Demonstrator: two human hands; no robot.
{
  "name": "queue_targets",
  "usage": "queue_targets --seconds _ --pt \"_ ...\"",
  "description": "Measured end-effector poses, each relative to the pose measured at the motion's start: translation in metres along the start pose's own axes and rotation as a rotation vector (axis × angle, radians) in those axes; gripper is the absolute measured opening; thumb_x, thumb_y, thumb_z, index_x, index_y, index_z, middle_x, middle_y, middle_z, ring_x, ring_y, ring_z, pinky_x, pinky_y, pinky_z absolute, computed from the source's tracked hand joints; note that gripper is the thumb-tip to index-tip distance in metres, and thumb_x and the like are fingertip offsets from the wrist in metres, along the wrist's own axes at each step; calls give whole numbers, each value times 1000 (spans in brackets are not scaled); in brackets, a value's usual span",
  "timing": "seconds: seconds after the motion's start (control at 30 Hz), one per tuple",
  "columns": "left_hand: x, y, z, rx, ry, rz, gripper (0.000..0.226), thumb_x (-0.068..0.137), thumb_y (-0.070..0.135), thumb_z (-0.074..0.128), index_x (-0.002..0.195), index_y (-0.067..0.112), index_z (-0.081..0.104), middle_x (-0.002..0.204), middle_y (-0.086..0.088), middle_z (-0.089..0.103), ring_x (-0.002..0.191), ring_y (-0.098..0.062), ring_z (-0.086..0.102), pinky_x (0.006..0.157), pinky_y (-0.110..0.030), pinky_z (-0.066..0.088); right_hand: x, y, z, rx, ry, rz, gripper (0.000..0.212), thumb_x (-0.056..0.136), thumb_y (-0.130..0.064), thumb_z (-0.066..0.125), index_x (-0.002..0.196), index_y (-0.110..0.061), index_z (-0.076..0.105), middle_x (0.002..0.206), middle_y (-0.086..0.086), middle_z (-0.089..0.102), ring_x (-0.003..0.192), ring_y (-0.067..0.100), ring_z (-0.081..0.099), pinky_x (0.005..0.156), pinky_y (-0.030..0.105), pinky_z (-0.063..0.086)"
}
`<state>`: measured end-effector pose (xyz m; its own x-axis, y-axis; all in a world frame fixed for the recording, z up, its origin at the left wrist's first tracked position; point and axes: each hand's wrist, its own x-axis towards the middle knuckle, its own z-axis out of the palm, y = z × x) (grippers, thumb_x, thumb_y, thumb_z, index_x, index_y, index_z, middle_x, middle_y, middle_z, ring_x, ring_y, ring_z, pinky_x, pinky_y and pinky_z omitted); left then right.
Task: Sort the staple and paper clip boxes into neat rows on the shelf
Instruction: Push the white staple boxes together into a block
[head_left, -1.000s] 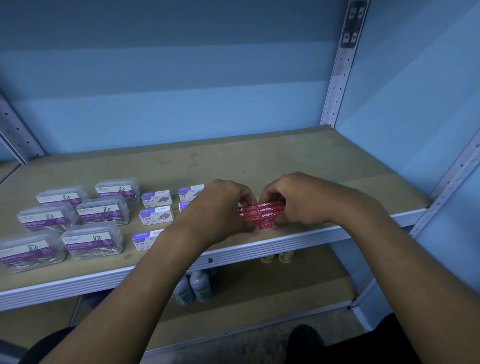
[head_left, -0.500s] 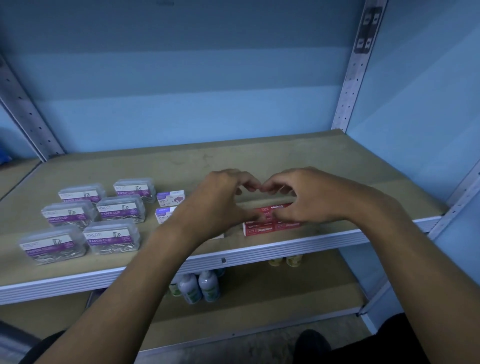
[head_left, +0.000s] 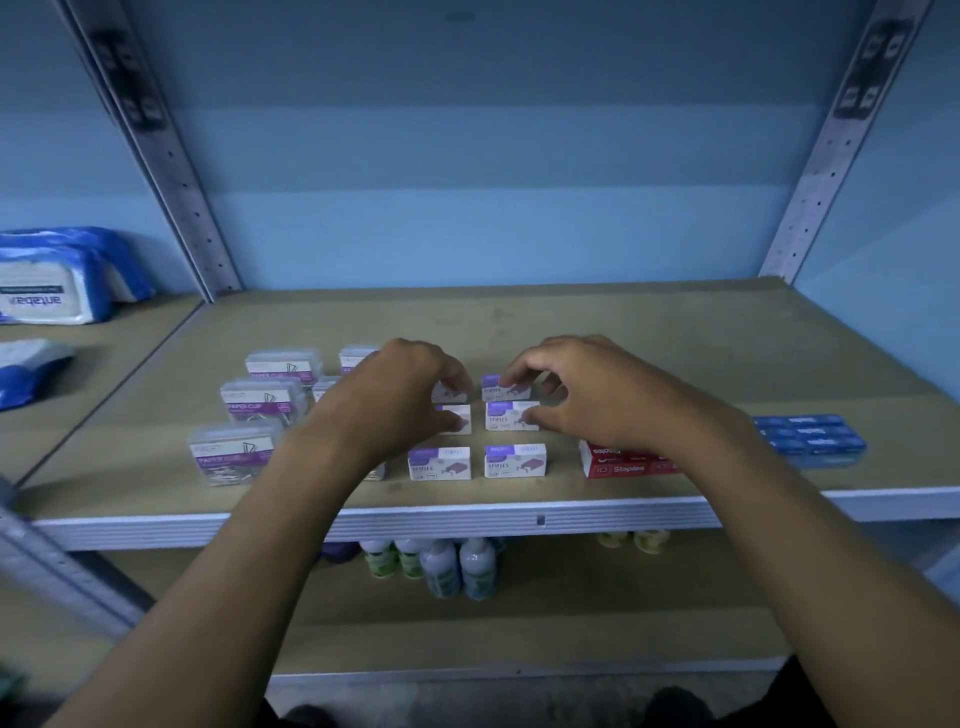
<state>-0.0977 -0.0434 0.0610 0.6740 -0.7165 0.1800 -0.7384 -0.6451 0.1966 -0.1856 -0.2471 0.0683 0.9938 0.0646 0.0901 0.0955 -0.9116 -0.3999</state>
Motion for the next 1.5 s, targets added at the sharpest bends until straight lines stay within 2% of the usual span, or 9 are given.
queue_targets --seconds 0.2,0.37,0.63,0.8,0.97,1.13,1.3,1.43,1.5 --pt "8 -7 11 -44 -64 14 27 79 25 78 104 34 73 103 10 71 87 -8 63 79 -29 55 19 -1 15 -1 -25 -2 26 86 -19 74 110 -29 74 106 -12 72 93 1 64 86 27 56" --pt "14 -8 16 -63 -52 10 25 77 18 80 99 30 75 96 10 73 79 -4 62 74 -21 52 26 2 20 -12 -23 22 26 85 -10 72 103 -27 78 93 -14 73 84 -5 64 77 19 54" --pt "13 -5 8 -76 -57 -17 25 78 17 79 100 29 76 95 10 74 68 2 54 69 -15 40 24 -3 18 -10 -5 20 27 84 -6 71 100 -27 79 91 -14 74 81 -8 63 75 15 53" --pt "2 1 -3 -59 2 21 23 79 20 79 98 31 77 93 13 73 63 11 47 65 -13 37 14 -15 9 2 5 7 25 85 -9 71 100 -27 79 91 -15 74 82 -10 62 78 19 55" --pt "-10 3 -9 -71 -16 35 23 79 22 79 100 32 77 97 14 73 67 9 52 64 -8 36 3 -23 2 -3 -8 1 26 88 -9 70 103 -29 79 94 -17 73 82 -14 59 67 4 45" --pt "-17 5 -9 -83 -27 19 25 79 22 80 101 31 77 99 13 74 65 12 49 70 -13 40 -1 -27 1 2 -15 -2 27 89 -11 71 108 -29 78 101 -16 73 87 -9 60 71 11 49" --pt "-19 8 -8 -98 -57 30 26 81 17 78 105 26 77 102 8 74 71 3 52 64 -3 36 -2 -27 4 24 -42 11 29 89 -8 71 107 -30 77 100 -17 73 86 -7 63 78 19 55" --pt "-19 8 -4 -137 -86 24 25 83 14 76 105 24 76 104 6 74 77 0 54 75 -15 45 -1 -26 7 9 -67 15 31 89 -7 69 108 -29 77 100 -14 74 85 -6 64 79 18 55" --pt "-18 8 -3 -149 -93 20 24 84 12 74 105 24 77 103 7 74 76 1 55 76 -15 45 -1 -26 7 6 -76 14 31 90 -6 67 108 -29 77 100 -13 75 85 -5 64 76 16 53"
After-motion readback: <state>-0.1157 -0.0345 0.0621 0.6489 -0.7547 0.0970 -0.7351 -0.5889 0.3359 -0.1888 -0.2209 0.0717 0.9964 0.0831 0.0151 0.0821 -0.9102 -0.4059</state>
